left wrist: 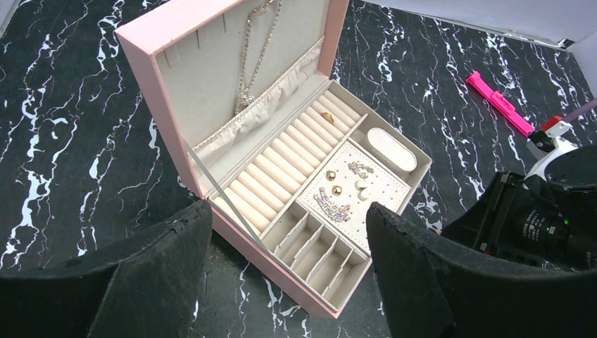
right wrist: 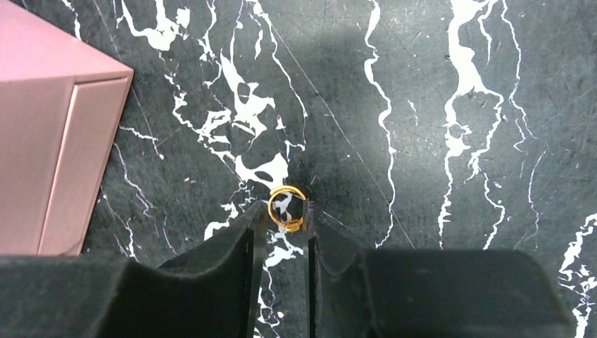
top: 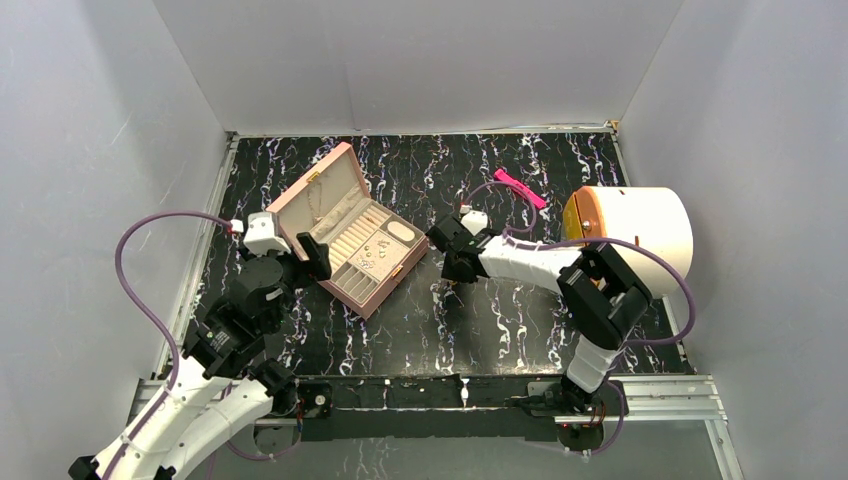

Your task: Organize the mixed jewelry

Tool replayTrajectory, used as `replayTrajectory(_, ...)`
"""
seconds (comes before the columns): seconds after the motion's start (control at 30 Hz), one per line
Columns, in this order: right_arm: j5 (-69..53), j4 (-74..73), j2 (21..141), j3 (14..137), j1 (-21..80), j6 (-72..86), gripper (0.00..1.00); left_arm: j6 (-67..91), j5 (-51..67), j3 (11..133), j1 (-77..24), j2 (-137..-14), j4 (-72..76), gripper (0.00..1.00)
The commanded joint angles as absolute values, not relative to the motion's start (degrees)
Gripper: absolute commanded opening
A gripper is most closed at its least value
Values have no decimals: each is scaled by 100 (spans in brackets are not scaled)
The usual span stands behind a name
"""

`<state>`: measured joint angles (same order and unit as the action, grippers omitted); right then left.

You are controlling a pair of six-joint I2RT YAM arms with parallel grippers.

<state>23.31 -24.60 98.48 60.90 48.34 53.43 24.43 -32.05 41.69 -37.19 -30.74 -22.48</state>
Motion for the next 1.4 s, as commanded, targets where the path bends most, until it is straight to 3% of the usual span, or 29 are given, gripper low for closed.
replayTrajectory(0.0,2643,-2589,10050,6425,4815,5652,33,2365,-3229,4184,-3682,-3157,-2129,77)
replayTrajectory(0.57,2573,-2892,10089,6461,4825,5454,24,2329,-3207,4194,-3673,-3210,-2128,77)
replayTrajectory(0.97,2749,-2819,9607,6366,4825,4841,35,2329,-3181,4201,-3674,-3204,-2127,77)
replayTrajectory(1.37,2659,-3110,9921,6413,4820,5311,37,2323,-3177,4192,-3674,-3217,-2127,77)
